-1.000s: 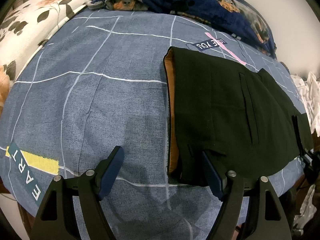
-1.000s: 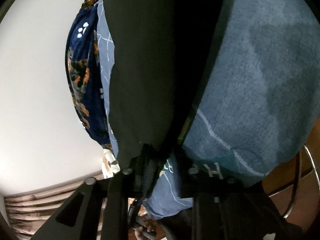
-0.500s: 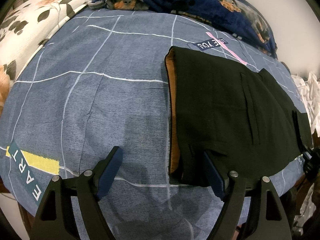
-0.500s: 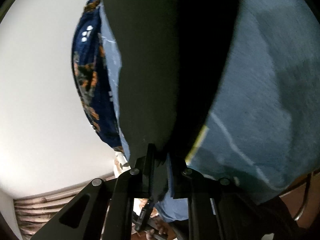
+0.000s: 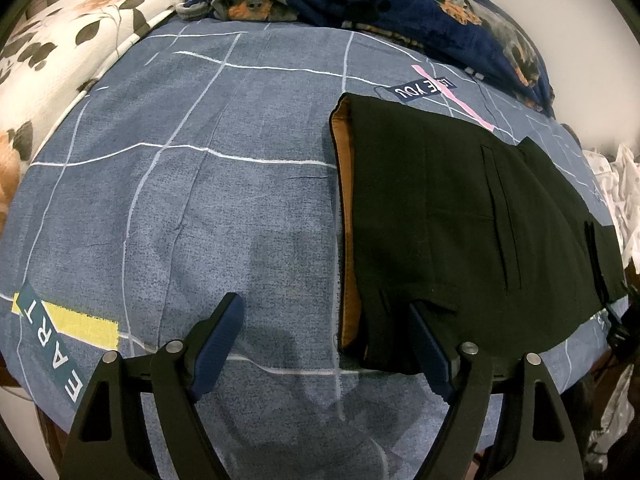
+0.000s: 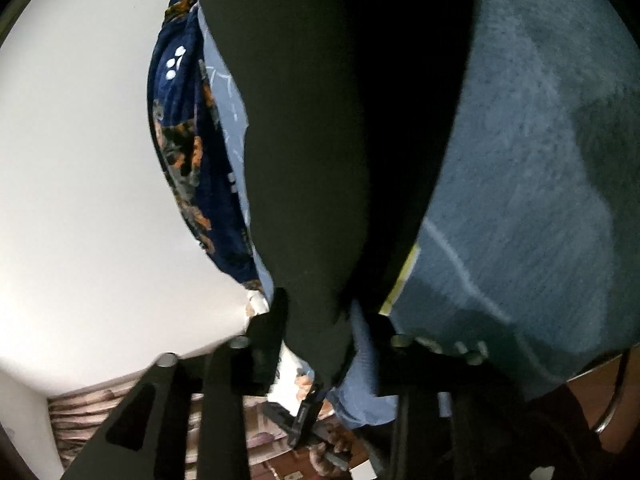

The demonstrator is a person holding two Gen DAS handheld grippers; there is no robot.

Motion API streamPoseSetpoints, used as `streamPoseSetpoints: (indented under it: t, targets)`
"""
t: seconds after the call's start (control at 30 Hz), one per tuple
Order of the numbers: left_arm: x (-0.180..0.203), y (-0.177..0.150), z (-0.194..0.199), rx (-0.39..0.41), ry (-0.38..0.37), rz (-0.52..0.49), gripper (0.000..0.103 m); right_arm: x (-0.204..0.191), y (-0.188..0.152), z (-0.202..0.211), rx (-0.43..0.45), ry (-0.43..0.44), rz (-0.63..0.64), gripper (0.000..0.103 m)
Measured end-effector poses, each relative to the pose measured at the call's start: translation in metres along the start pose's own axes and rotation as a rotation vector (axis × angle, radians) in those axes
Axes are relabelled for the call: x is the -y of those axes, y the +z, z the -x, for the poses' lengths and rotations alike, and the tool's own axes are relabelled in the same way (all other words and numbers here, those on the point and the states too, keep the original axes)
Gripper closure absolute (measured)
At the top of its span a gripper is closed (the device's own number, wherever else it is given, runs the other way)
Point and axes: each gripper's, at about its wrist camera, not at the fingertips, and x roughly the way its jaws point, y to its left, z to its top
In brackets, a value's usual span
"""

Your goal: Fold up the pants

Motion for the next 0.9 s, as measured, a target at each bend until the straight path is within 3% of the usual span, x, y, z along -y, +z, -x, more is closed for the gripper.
streamPoseSetpoints:
  t: [0.07, 0.13, 0.2, 0.23, 0.37, 0.53, 0.9]
  targets:
    - [-0.001, 0.000, 0.000, -0.001, 0.000, -0.002, 0.022, -0.005, -0.008, -0.001, -0.040, -0.016, 0.018, 0.056]
    - [0.000, 0.000, 0.000, 0.000, 0.000, -0.001, 0.022, -0.015, -0.019, -0.004, -0.090, -0.037, 0.074, 0.056]
    - [-0.001, 0.000, 0.000, 0.000, 0.000, -0.001, 0.021, -0.034, -0.028, -0.004, -0.085, -0.070, 0.188, 0.056]
    - [0.000, 0.000, 0.000, 0.002, 0.000, 0.000, 0.021, -0.048, -0.032, -0.003, -0.059, -0.113, 0.276, 0.056]
    - [-0.001, -0.002, 0.001, 0.013, -0.004, -0.006, 0.021, -0.096, -0.037, -0.008, 0.154, -0.456, 0.658, 0.056]
    - [-0.001, -0.003, 0.002, 0.022, -0.005, -0.018, 0.021, -0.109, -0.036, -0.044, 0.194, -0.674, 0.878, 0.060]
    - [-0.002, 0.000, 0.002, 0.015, -0.010, -0.037, 0.017, -0.095, -0.037, -0.053, 0.239, -0.650, 0.867, 0.060]
